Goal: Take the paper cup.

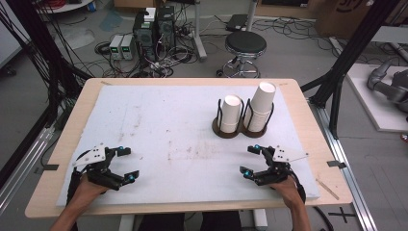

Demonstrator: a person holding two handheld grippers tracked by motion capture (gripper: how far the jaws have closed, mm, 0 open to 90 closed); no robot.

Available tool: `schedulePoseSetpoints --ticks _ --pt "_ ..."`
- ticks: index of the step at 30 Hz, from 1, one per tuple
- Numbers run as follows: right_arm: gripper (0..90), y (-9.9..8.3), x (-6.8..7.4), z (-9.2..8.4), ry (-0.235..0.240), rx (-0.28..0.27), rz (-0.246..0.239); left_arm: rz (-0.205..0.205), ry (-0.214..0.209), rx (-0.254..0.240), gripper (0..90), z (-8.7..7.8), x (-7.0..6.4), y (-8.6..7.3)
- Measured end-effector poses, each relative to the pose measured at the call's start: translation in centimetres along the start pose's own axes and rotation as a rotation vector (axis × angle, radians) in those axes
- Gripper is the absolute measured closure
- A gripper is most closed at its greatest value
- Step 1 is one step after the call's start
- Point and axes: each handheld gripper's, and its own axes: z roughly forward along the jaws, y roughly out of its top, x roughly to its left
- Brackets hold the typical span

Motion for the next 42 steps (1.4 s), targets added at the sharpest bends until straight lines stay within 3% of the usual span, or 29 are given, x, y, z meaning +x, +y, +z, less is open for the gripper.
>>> schedulePoseSetpoints --ticks 12,18,25,29,33,38,39,42 --pt "15.0 0.5 0.2 0.9 -0.001 0.085 -0.036 -0.002 0.003 0.001 1.8 0.0 0.0 0.0" --pt "15.0 1.8 0.8 0.5 -0.008 0.067 -0.035 -0.006 0.001 0.001 1.8 0.0 0.0 0.0" --pt "15.1 5.1 1.6 -1.1 -0.015 0.004 0.008 -0.009 0.000 0.001 1.8 0.0 0.1 0.0" --pt "15.1 6.7 1.7 -1.8 -0.034 -0.008 -0.007 -0.009 0.000 0.000 1.8 0.0 0.1 0.0" --pt "15.0 8.9 1.6 -2.7 -0.073 -0.016 -0.034 -0.011 0.002 0.002 1.8 0.0 0.1 0.0" --pt "15.1 11.0 1.3 -3.8 -0.119 -0.023 -0.027 -0.012 0.002 0.002 1.8 0.0 0.1 0.0" --pt "15.1 12.3 1.2 -4.4 -0.148 -0.027 -0.031 -0.011 0.001 0.002 1.8 0.0 0.1 0.0" --pt "15.1 13.9 1.2 -5.0 -0.179 -0.022 -0.037 -0.008 0.003 0.007 1.8 0.1 0.1 0.0"
